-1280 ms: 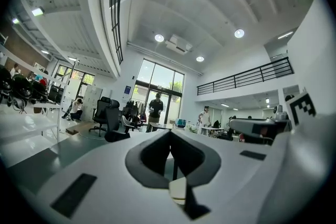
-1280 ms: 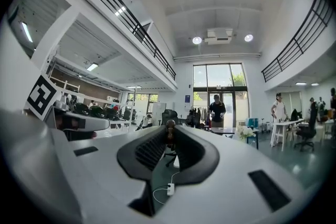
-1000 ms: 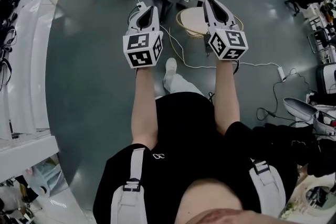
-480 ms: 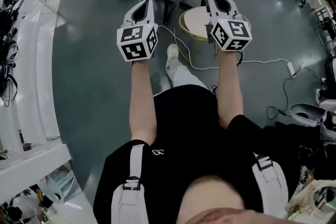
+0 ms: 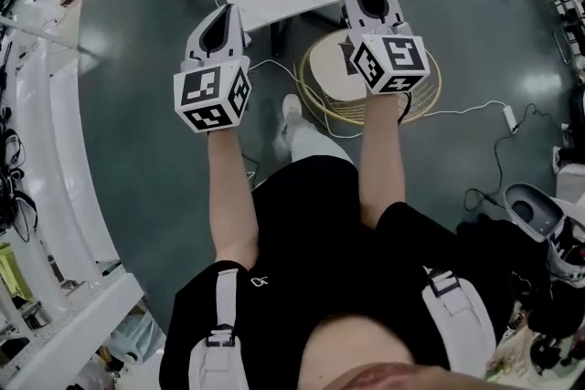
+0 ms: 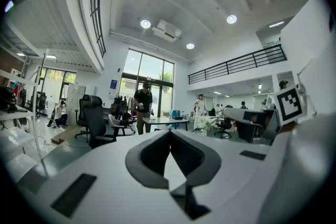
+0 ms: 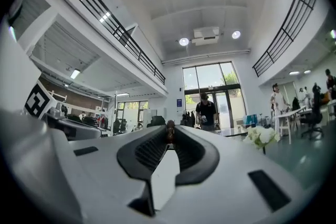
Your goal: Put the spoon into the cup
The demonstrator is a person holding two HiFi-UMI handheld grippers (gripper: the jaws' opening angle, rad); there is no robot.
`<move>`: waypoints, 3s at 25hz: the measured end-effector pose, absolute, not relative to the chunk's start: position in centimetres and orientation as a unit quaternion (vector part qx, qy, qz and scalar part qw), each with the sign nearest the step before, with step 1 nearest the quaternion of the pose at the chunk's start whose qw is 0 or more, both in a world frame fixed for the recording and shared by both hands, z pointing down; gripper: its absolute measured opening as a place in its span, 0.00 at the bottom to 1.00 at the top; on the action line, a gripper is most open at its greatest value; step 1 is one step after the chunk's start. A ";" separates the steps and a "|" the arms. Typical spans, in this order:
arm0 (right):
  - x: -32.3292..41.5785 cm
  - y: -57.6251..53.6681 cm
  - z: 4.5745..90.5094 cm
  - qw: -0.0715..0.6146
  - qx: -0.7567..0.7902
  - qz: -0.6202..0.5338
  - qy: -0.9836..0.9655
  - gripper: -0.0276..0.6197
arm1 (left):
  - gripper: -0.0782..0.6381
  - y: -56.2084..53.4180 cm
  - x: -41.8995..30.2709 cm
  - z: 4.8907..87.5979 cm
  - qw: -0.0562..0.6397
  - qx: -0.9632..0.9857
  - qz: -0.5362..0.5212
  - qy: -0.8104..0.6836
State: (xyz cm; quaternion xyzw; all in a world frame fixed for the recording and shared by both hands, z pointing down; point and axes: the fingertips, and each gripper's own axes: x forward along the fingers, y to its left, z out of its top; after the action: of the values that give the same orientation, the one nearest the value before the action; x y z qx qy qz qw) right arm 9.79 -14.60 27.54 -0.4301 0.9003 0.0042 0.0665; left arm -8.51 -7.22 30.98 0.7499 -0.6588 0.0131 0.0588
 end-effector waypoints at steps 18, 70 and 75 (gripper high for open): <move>6.7 -36.5 36.0 0.010 -0.446 -0.077 0.891 0.12 | 0.13 -31.2 -9.6 36.3 0.115 0.758 0.029 -0.641; -7.1 -55.6 53.8 -0.236 -0.409 -0.184 0.862 0.12 | 0.13 -45.7 -16.6 48.0 0.236 0.791 0.050 -0.562; -7.2 -56.0 54.3 -0.238 -0.418 -0.187 0.856 0.12 | 0.13 -45.7 -17.1 48.0 0.239 0.788 0.048 -0.566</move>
State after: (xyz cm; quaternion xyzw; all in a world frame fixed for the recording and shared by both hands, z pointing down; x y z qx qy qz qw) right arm -7.16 -55.99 54.31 -0.4183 0.8564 -0.1873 -0.2377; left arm -17.14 -45.70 48.04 0.7878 -0.5659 0.0482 0.2385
